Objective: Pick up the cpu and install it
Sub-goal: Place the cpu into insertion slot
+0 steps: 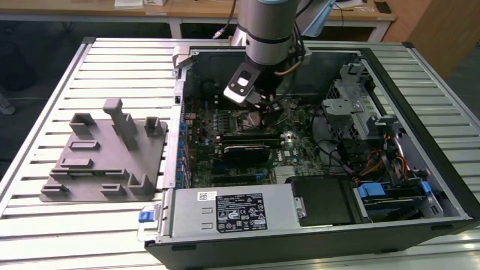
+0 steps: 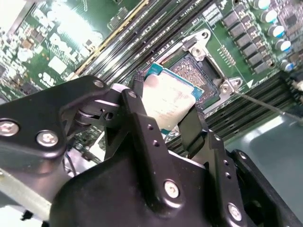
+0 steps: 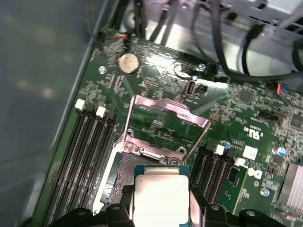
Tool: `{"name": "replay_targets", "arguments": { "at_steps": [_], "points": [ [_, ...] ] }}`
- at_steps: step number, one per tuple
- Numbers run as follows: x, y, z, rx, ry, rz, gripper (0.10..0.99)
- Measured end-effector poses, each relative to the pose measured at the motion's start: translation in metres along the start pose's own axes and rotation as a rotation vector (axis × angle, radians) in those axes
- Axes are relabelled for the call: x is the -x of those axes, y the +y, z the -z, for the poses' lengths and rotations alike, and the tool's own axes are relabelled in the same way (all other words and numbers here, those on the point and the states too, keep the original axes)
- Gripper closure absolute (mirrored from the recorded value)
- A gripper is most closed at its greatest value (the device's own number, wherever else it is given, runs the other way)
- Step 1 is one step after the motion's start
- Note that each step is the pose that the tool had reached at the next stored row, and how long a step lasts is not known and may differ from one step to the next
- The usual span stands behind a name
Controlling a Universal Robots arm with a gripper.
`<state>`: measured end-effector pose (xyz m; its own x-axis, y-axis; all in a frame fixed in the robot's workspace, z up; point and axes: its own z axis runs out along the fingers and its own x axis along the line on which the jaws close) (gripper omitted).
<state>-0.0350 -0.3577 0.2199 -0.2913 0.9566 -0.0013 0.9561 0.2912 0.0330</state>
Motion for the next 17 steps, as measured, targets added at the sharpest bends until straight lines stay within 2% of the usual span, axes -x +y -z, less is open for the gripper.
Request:
{"name": "replay_targets", "arguments": {
  "at_steps": [8,17],
  "points": [
    [-0.0004,0.0,-0.0015,0.0,-0.0041,-0.123,0.541],
    [-0.0099,0.0029,-0.0031,0.0,-0.0051,-0.149,0.541]
  ]
}}
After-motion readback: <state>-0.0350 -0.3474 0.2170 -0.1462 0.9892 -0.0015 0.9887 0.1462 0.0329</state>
